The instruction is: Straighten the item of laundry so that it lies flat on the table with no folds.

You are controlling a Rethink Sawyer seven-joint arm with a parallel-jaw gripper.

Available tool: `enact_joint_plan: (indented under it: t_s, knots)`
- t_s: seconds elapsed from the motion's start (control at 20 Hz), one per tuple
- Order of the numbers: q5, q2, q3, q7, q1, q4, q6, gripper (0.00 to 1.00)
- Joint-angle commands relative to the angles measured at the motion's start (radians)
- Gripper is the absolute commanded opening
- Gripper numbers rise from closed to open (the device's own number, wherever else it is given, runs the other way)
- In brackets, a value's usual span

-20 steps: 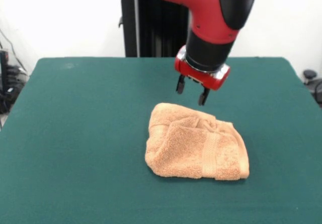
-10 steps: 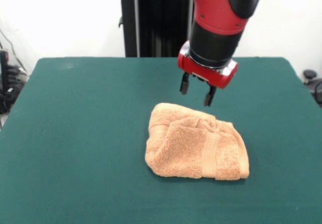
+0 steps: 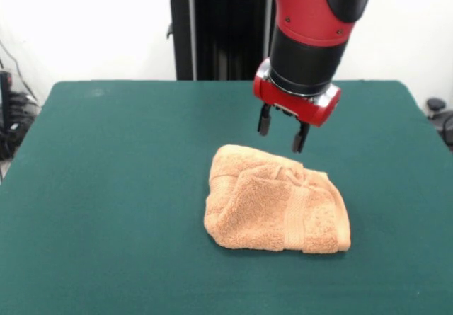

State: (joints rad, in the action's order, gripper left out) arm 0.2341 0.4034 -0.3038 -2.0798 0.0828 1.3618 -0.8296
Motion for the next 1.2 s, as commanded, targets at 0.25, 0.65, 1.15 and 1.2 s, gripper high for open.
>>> enact_joint_plan:
  t_s: [0.25,0.65,1.15,1.2]
  knots:
    - [0.065,-0.04,0.08,-0.244,0.022,0.045,0.04,1.0]
    - [0.063,-0.044,0.089,-0.233,0.021,0.102,0.11,1.0]
    - [0.07,-0.082,0.111,-0.23,0.012,0.163,0.247,1.0]
    - [0.071,-0.084,0.11,-0.228,0.011,0.165,0.251,1.0]
